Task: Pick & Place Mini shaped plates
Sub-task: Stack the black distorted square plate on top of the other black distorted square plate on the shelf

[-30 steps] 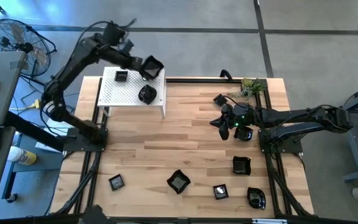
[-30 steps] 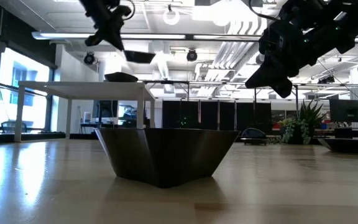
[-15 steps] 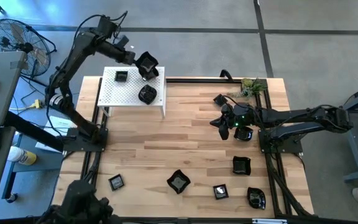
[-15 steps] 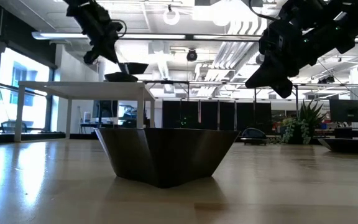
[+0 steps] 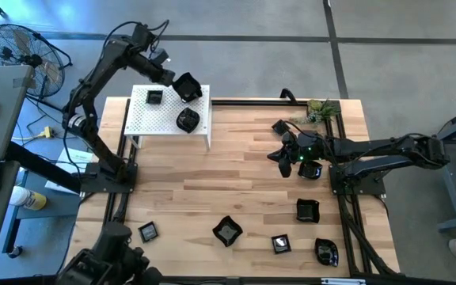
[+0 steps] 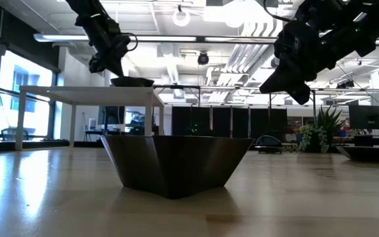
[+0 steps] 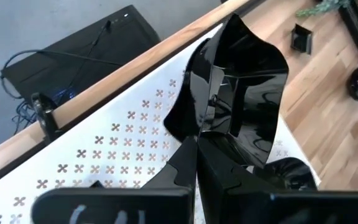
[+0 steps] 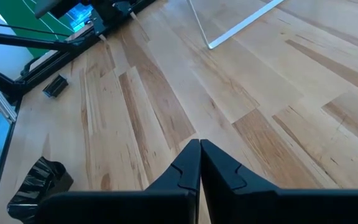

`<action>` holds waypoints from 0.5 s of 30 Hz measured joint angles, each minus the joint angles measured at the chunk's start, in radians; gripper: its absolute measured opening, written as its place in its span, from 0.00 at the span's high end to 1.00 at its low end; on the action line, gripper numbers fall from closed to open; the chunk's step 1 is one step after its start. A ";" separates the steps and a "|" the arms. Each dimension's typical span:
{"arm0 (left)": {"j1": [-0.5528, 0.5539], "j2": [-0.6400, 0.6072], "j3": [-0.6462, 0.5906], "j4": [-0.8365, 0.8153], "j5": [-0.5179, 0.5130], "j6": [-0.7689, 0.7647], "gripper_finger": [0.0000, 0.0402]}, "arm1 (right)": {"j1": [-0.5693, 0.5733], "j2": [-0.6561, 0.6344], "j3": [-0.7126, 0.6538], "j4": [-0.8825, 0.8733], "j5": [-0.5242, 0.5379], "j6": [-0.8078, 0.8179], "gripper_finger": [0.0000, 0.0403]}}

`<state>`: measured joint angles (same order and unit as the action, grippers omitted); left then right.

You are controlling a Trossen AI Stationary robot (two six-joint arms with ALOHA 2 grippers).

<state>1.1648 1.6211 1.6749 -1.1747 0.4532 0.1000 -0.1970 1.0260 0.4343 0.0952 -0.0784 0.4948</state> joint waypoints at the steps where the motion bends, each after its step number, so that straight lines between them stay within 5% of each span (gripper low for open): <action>1: 0.000 0.000 0.000 -0.002 -0.004 -0.001 1.00 | 0.000 0.000 0.000 0.000 0.000 -0.001 1.00; 15: 0.000 0.000 0.000 -0.003 -0.045 -0.008 0.87 | 0.000 0.000 0.000 0.000 0.009 -0.004 1.00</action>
<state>1.1645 1.6211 1.6749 -1.1774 0.4084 0.0921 -0.1970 1.0260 0.4343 0.0952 -0.0696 0.4909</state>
